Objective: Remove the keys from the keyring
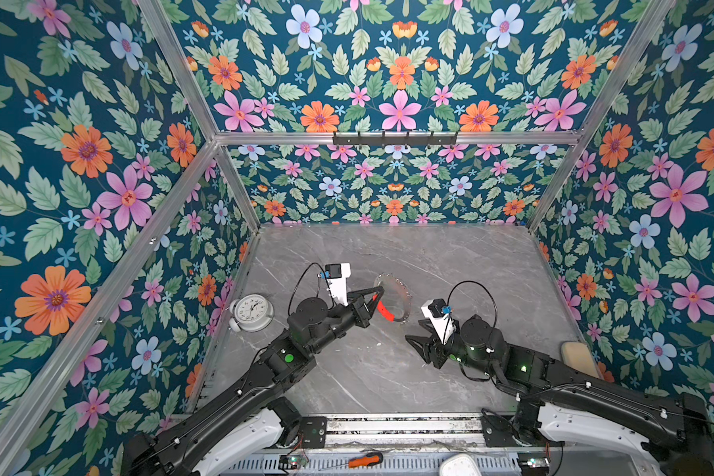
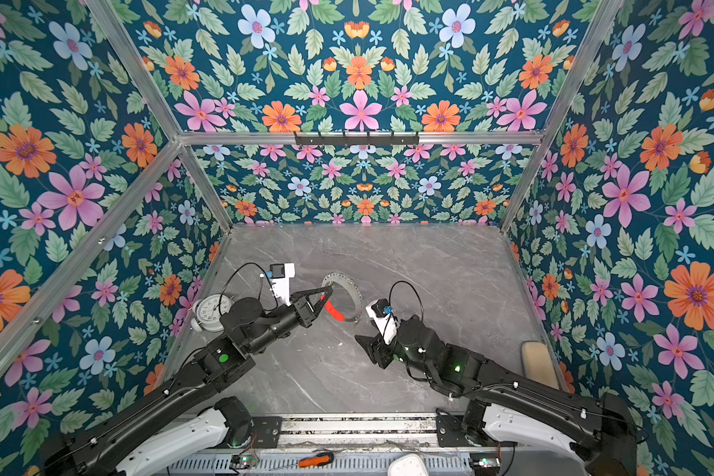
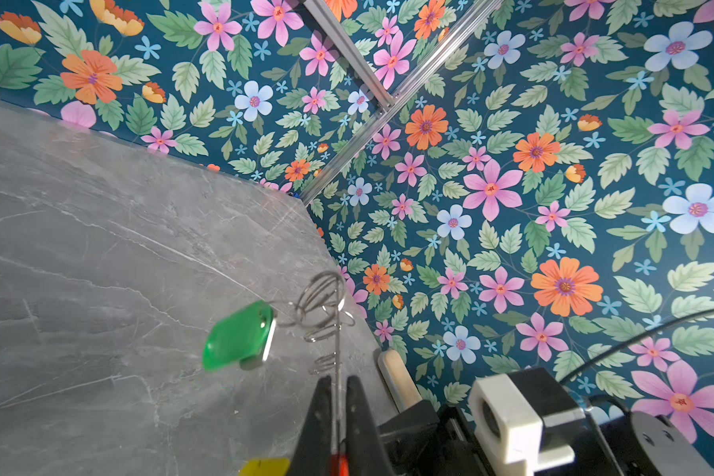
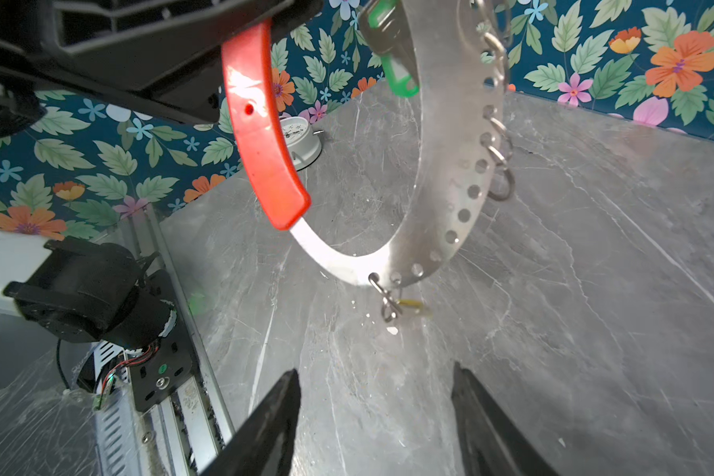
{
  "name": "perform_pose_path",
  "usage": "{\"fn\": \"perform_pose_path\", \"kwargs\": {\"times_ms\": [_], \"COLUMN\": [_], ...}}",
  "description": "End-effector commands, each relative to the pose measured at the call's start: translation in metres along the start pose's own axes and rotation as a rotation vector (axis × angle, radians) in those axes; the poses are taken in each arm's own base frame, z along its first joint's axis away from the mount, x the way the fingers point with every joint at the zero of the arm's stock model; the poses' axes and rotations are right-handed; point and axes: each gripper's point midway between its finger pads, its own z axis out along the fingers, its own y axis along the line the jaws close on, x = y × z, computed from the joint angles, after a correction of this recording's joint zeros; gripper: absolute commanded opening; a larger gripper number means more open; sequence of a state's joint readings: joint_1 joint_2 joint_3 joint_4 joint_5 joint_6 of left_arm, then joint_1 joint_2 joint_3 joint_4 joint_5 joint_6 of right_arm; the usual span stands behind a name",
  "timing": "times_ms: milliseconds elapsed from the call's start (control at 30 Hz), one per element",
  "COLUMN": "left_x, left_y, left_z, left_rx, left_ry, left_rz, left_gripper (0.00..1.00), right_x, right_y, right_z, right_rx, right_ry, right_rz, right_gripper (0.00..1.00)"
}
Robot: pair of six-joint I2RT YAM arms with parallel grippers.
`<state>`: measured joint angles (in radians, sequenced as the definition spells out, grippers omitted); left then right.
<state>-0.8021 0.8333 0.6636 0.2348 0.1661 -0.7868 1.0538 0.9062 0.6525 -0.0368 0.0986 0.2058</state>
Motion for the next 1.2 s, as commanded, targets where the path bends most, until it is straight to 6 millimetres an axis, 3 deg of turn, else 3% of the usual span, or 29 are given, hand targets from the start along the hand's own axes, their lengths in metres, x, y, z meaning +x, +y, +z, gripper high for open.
{"fn": "perform_pose_path", "kwargs": {"times_ms": [0,167,500,1167], "left_x": [-0.007,-0.008,-0.007,-0.007], "left_y": [-0.019,-0.029,-0.027,-0.027], "left_z": [-0.001,-0.003,-0.005,-0.007], "left_rx": [0.081,0.127,0.123,0.131], "left_ry": [-0.015,-0.008,-0.011,-0.016], "left_rz": [-0.01,-0.019,-0.019,-0.019], "left_gripper": [0.0,0.0,0.0,0.0], "right_x": [-0.014,-0.017,-0.024,-0.031], "right_y": [0.006,0.005,0.004,0.009], "right_z": [0.001,0.002,-0.003,-0.002], "right_rx": [-0.024,-0.014,-0.008,-0.027], "right_ry": [-0.05,-0.062,-0.084,-0.098], "right_rz": [-0.034,-0.052,-0.071,-0.079], "right_gripper": [0.58,0.51,0.34,0.16]}}
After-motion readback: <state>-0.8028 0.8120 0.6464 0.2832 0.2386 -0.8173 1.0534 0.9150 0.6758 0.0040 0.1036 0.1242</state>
